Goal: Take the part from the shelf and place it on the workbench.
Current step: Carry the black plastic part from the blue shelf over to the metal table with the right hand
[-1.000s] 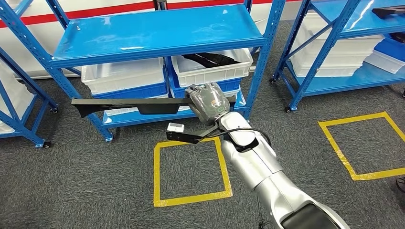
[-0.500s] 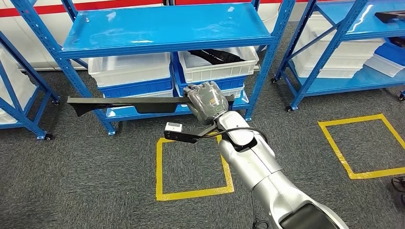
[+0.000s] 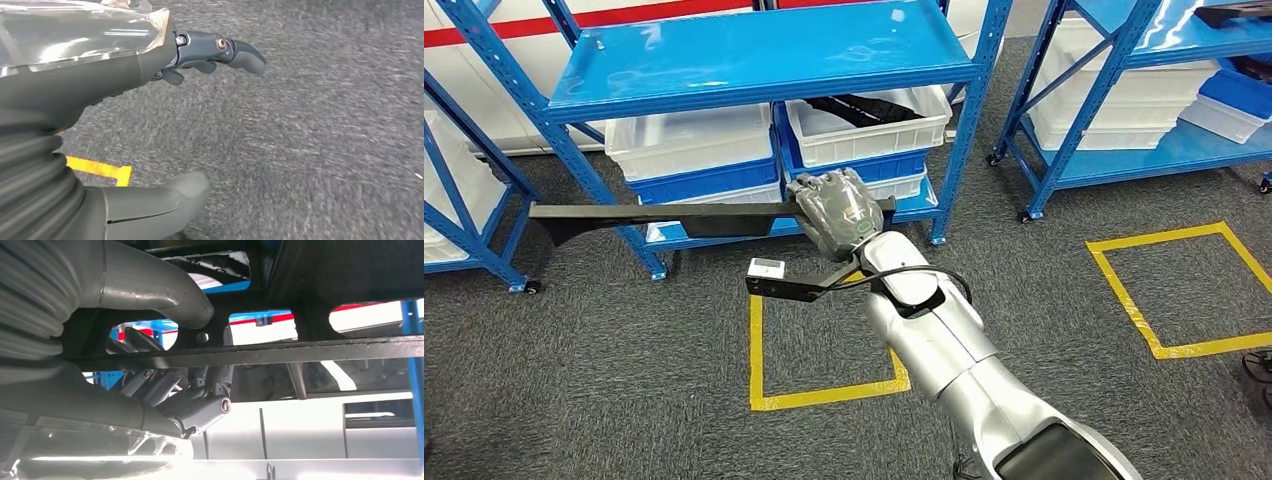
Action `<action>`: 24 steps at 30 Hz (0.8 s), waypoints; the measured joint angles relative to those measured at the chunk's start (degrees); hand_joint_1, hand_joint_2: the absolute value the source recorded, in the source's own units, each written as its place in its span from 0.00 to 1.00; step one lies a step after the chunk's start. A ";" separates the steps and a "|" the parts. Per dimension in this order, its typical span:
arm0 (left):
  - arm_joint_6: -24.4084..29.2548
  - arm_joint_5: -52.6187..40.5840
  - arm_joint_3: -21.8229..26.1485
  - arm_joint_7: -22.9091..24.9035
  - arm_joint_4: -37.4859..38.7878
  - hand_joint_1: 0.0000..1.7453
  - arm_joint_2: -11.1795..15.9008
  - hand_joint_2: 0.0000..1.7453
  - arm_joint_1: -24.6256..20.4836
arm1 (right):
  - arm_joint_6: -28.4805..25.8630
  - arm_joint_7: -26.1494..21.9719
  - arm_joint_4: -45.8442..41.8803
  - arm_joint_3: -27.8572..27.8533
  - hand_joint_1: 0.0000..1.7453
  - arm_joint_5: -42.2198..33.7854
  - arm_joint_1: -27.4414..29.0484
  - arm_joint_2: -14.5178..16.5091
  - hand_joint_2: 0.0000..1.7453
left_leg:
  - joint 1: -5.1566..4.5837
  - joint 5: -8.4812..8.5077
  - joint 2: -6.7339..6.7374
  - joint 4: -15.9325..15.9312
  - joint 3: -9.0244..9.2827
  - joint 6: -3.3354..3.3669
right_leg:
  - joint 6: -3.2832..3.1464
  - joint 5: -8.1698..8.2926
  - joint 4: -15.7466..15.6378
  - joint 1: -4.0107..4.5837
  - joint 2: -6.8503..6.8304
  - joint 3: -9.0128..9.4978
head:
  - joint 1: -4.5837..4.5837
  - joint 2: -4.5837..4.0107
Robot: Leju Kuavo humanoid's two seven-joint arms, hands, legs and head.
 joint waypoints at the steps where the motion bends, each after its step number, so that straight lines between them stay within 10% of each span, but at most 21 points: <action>1: 0.01 0.04 0.21 -0.05 0.00 0.00 0.05 1.00 0.09 | -0.01 -0.21 0.16 0.02 0.98 -0.08 0.05 0.04 1.00 | 0.05 -0.84 0.01 2.18 -0.58 -0.20 | -0.01 0.19 0.06 0.06 -0.01 -0.29 | 0.00 0.00; 7: 0.12 0.03 0.48 -0.14 0.00 0.00 0.10 1.00 0.20 | -0.36 -0.96 0.66 0.22 0.98 -0.57 0.10 0.18 1.00 | 0.09 4.07 -0.09 -11.64 8.63 0.46 | 0.68 0.72 1.24 0.52 0.01 -1.87 | 0.00 0.00; 11: 0.24 0.04 0.60 -0.18 0.00 0.00 0.02 1.00 0.32 | -0.67 -1.34 0.93 0.35 0.98 -0.81 0.03 0.29 1.00 | -0.16 5.12 0.04 -12.93 8.40 2.23 | 1.94 0.79 1.71 0.71 0.04 -2.92 | 0.06 0.00; 17: 0.27 0.04 0.86 -0.45 0.00 0.00 -0.14 1.00 0.37 | -1.31 -1.51 1.74 0.44 0.98 -1.08 0.23 -0.16 1.00 | -0.21 7.15 0.28 -13.63 6.63 3.41 | 1.99 -6.97 17.31 0.17 0.13 -8.93 | 0.33 0.00; 21: 0.20 0.07 0.91 -0.51 0.00 0.00 -0.29 1.00 0.41 | -1.33 -1.62 2.15 0.51 0.98 -1.11 0.10 -0.31 1.00 | -0.29 7.90 0.22 -13.25 5.73 2.57 | 3.12 -3.16 3.93 -0.05 0.12 -0.70 | 0.35 0.00; 24: 0.15 0.09 1.19 -0.67 0.00 0.00 -0.26 1.00 0.41 | -1.55 -1.73 2.41 0.56 0.98 -1.20 -0.19 -0.30 1.00 | -0.43 8.52 0.20 -13.15 5.35 1.52 | 2.38 -1.97 1.09 0.31 0.21 0.66 | 0.26 0.00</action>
